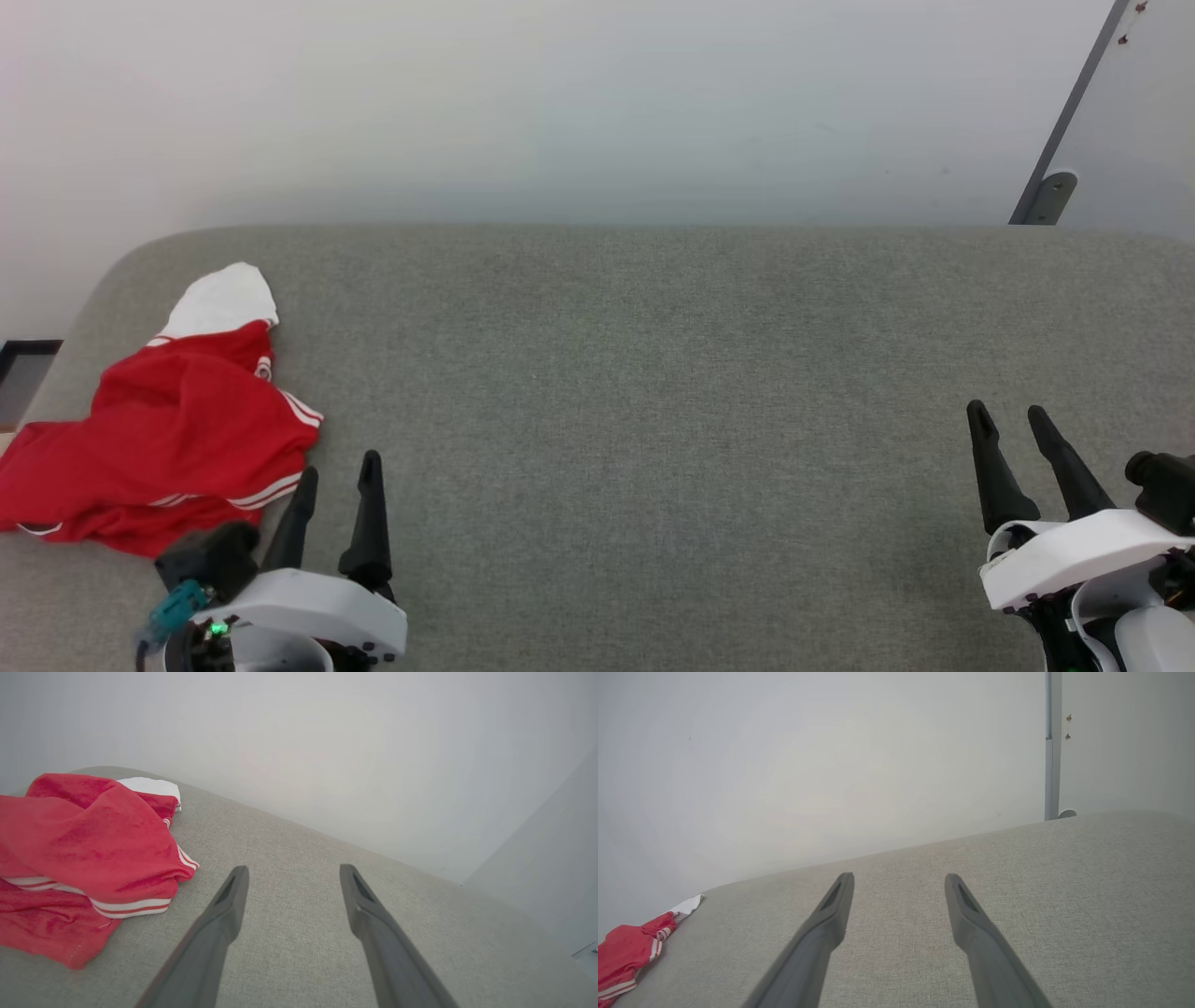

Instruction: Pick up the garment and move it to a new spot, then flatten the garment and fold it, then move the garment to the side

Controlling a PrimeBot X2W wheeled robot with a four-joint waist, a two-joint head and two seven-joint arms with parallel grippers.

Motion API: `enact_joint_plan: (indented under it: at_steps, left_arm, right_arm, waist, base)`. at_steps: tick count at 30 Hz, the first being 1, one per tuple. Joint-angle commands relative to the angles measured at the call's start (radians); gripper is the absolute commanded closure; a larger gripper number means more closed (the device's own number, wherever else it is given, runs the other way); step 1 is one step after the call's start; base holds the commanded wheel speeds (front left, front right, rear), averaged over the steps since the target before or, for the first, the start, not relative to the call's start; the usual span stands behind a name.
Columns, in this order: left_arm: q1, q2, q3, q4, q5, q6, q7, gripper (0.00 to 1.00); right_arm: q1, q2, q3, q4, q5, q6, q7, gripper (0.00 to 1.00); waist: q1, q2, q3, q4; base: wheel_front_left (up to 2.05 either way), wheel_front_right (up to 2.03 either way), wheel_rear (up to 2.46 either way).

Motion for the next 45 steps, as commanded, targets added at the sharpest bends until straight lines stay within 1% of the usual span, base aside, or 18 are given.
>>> enact_joint_plan:
  at_steps: [1,17,21,25,33,45]
  left_arm:
    - [-0.018,0.009,-0.004,-0.009,0.031,0.008,-0.01,0.0]
    - [-0.02,0.018,-0.033,-0.001,0.166,0.026,-0.05,0.0]
    - [-0.014,0.021,-0.028,-0.005,0.192,0.016,-0.059,0.0]
    - [-0.01,0.023,-0.025,-0.009,0.227,0.017,-0.068,0.0]
    - [-0.015,0.014,-0.028,-0.003,0.285,0.015,-0.081,0.0]
    - [-0.012,-0.006,0.001,0.024,0.349,-0.009,-0.106,0.0]
  right_arm:
    - [-0.022,-0.008,0.002,-0.008,-0.029,-0.001,-0.01,0.0]
    - [-0.027,-0.015,-0.009,-0.028,-0.156,-0.001,-0.05,0.0]
    - [-0.029,-0.022,-0.002,-0.021,-0.188,-0.001,-0.059,0.0]
    - [-0.03,-0.027,-0.005,-0.016,-0.218,-0.001,-0.068,0.0]
    - [-0.03,-0.03,-0.016,-0.014,-0.245,-0.001,-0.082,0.0]
    - [-0.021,-0.021,-0.04,-0.017,-0.293,-0.001,-0.105,0.0]
  waist:
    - [0.0,0.0,0.0,0.0]
    - [0.0,0.0,0.0,0.001]
    - [0.0,0.0,0.0,0.001]
    - [0.0,0.0,0.001,0.002]
    - [0.0,0.0,0.002,0.007]
    - [0.0,0.0,0.004,0.012]
  base:
    - [0.0,0.0,0.0]
    - [0.0,0.0,0.0]
    - [0.0,0.0,0.0]
    - [0.0,0.0,0.0]
    - [0.0,0.0,0.0]
    - [0.0,0.0,0.0]
